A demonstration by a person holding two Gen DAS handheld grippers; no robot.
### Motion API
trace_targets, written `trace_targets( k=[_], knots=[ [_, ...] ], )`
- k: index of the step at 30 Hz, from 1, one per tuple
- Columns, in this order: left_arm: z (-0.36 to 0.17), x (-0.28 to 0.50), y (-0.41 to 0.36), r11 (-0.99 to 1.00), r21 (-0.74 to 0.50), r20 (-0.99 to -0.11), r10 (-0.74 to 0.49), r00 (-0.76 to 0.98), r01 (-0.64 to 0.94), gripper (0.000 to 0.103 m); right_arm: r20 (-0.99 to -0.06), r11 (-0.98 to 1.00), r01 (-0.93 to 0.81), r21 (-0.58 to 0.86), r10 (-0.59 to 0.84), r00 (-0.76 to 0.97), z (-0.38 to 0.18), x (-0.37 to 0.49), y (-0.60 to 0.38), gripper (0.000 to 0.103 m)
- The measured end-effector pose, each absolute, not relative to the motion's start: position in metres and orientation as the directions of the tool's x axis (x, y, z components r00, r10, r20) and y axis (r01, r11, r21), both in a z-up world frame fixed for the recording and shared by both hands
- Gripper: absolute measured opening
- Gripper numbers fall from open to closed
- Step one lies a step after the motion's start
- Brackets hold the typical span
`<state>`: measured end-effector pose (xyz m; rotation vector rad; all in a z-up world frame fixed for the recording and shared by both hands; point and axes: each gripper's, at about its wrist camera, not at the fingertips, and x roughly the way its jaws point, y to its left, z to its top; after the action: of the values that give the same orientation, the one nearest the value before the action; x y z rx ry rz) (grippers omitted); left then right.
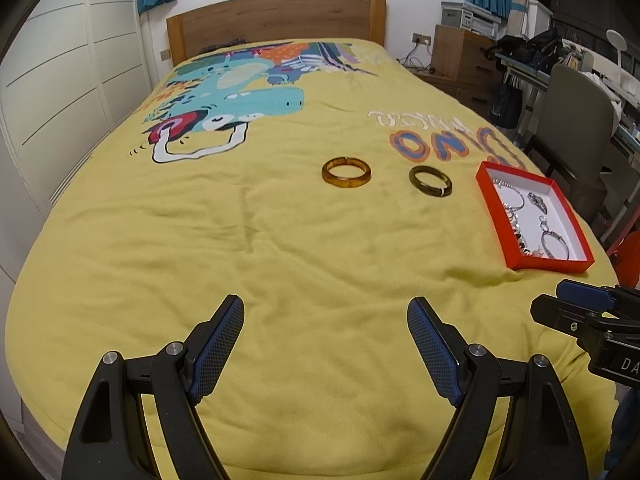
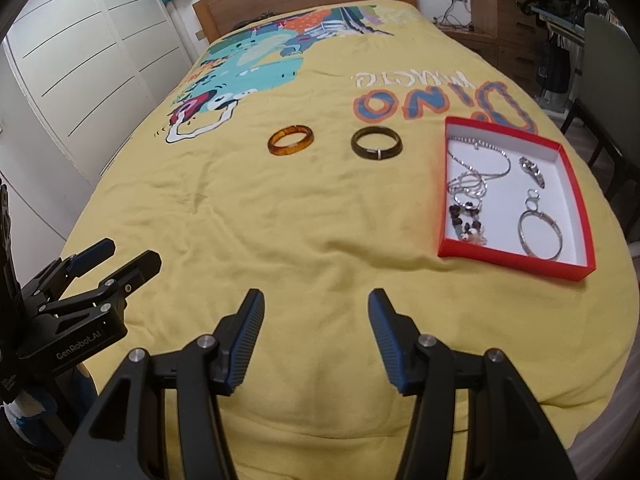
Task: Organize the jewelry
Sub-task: 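Withdraw both open tools and move toward the amber and dark-brown bangles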
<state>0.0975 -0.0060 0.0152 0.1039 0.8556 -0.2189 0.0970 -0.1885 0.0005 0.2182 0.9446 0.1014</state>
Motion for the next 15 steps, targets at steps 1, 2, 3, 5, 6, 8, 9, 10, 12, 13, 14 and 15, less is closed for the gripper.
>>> trace_targets(
  k=[1, 2, 3, 5, 6, 8, 9, 10, 12, 13, 14, 15],
  knots=[
    [0.013, 0.099, -0.007, 0.972, 0.005, -0.763, -0.148, 0.630, 0.234, 0.083, -0.794, 0.972, 0.011, 0.233, 0.183, 0.580, -0.002, 0.099, -0.190, 0.052],
    [0.011, 0.101, -0.008, 0.972, 0.007, -0.767, -0.145, 0.625, 0.235, 0.083, -0.796, 0.972, 0.013, 0.236, 0.186, 0.576, -0.006, 0.102, -0.191, 0.052],
    [0.008, 0.103, -0.010, 0.972, 0.015, -0.775, -0.138, 0.617, 0.237, 0.083, -0.797, 0.971, 0.014, 0.237, 0.186, 0.575, -0.007, 0.103, -0.192, 0.052],
    [0.002, 0.107, -0.013, 0.971, 0.024, -0.790, -0.128, 0.600, 0.239, 0.083, -0.801, 0.970, 0.020, 0.242, 0.188, 0.569, -0.013, 0.107, -0.195, 0.052],
    [-0.002, 0.109, -0.014, 0.970, 0.023, -0.798, -0.128, 0.589, 0.243, 0.083, -0.803, 0.969, 0.022, 0.244, 0.189, 0.565, -0.016, 0.109, -0.196, 0.052],
    [-0.008, 0.113, -0.015, 0.969, 0.021, -0.812, -0.127, 0.570, 0.246, 0.083, -0.808, 0.969, 0.023, 0.247, 0.193, 0.557, -0.021, 0.114, -0.198, 0.052],
    [-0.012, 0.116, -0.016, 0.968, 0.024, -0.820, -0.123, 0.559, 0.248, 0.083, -0.810, 0.969, 0.021, 0.246, 0.194, 0.553, -0.024, 0.117, -0.199, 0.052],
    [-0.014, 0.118, -0.017, 0.968, 0.025, -0.824, -0.121, 0.554, 0.249, 0.083, -0.811, 0.969, 0.019, 0.246, 0.195, 0.551, -0.025, 0.119, -0.199, 0.052],
    [-0.020, 0.123, -0.018, 0.968, 0.023, -0.834, -0.120, 0.539, 0.251, 0.083, -0.815, 0.969, 0.013, 0.245, 0.199, 0.545, -0.028, 0.124, -0.199, 0.052],
    [-0.024, 0.126, -0.018, 0.968, 0.020, -0.840, -0.120, 0.530, 0.251, 0.083, -0.816, 0.970, 0.009, 0.244, 0.200, 0.543, -0.030, 0.127, -0.199, 0.052],
    [-0.026, 0.128, -0.019, 0.968, 0.015, -0.843, -0.123, 0.523, 0.252, 0.083, -0.817, 0.970, 0.005, 0.242, 0.201, 0.541, -0.031, 0.131, -0.199, 0.052],
    [-0.029, 0.132, -0.019, 0.967, 0.009, -0.848, -0.127, 0.514, 0.254, 0.083, -0.817, 0.970, 0.002, 0.243, 0.203, 0.539, -0.032, 0.133, -0.200, 0.052]
  ],
)
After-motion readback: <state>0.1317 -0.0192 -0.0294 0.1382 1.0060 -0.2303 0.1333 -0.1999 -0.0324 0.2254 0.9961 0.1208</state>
